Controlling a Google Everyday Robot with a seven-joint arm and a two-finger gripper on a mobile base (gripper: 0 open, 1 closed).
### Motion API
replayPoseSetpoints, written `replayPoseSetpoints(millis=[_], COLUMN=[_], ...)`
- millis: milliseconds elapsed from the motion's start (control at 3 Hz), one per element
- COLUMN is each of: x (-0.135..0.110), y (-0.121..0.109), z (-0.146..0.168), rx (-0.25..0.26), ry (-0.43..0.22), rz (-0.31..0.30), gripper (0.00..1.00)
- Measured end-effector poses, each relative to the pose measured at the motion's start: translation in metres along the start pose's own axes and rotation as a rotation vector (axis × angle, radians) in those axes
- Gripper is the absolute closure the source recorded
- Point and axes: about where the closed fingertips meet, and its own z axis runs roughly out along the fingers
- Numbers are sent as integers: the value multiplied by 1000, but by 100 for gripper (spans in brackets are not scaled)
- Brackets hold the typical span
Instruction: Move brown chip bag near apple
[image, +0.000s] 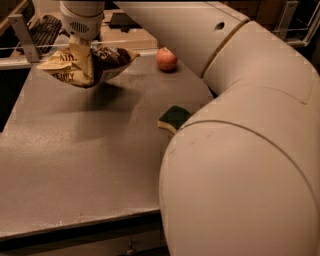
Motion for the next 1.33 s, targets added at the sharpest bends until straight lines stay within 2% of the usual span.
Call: replayPoseSetpoints(millis=[333, 667, 1333], x=[35, 70, 87], y=[-25, -51, -73], z=[-6, -2, 15], rx=[21, 53, 69], ry=[58, 79, 51], rz=[17, 54, 78], gripper=[100, 100, 100])
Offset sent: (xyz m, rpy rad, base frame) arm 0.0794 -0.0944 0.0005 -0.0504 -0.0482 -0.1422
